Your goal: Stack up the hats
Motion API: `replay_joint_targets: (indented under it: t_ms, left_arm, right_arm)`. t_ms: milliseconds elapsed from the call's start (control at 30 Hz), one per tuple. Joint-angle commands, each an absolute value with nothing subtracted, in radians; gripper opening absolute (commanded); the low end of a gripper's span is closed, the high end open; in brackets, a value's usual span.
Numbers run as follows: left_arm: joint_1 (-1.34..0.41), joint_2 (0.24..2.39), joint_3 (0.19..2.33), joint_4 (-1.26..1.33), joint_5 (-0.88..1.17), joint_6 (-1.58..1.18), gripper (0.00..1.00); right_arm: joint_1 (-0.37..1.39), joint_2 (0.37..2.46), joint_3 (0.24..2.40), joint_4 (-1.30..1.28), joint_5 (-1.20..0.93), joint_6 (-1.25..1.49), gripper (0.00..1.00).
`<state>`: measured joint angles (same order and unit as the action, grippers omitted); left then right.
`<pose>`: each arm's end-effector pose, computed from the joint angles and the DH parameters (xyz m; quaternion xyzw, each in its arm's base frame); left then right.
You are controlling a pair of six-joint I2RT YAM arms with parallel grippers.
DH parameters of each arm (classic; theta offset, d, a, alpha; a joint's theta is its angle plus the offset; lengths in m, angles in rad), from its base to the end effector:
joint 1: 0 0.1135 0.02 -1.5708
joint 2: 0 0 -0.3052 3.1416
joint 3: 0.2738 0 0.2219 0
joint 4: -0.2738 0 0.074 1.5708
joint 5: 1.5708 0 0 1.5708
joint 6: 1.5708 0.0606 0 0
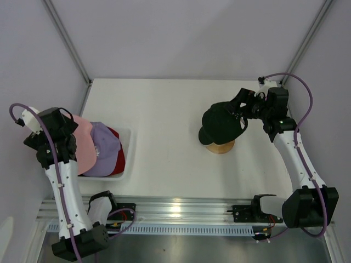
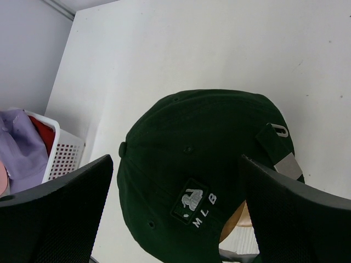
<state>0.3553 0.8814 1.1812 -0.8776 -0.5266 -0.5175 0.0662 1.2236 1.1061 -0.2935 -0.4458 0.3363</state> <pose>0.1002 0.0696 0.4004 -0.4712 0.7170 0.1908 0.4770 0.2510 0.0428 0.3836 -0.0102 0.8247 0.2880 0.4866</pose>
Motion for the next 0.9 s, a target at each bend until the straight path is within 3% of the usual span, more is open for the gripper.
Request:
replay_joint_targets:
  t_ms: [0,300,700,800,867]
  left_arm:
    - [0.397,0.871,1.227,-0.811,-0.448,-0.477,0.99]
    - [0.403,0.903,1.204,-0.658,-0.220,-0.165,1.00]
    - [0.405,1.032,1.137,-0.617,-0.210,-0.097,1.00]
    - [0.405,1.046,1.126,-0.609,-0.184,-0.095,0.93]
    - [0.405,1.060,1.120,-0.629,-0.179,-0.107,0.83]
  right_arm:
    - [0.069,1.236,1.146,-0.247,-0.465,0.325,1.00]
    - [0.077,1.184,1.132,-0.204,-0.529,0.342,1.00]
    - [0.091,1.152,1.134,-0.219,-0.520,0.328,0.99]
    - [0.091,1.152,1.135,-0.216,-0.523,0.330,1.00]
    - [0.091,1.155,1.135,-0.216,-0.525,0.333,0.99]
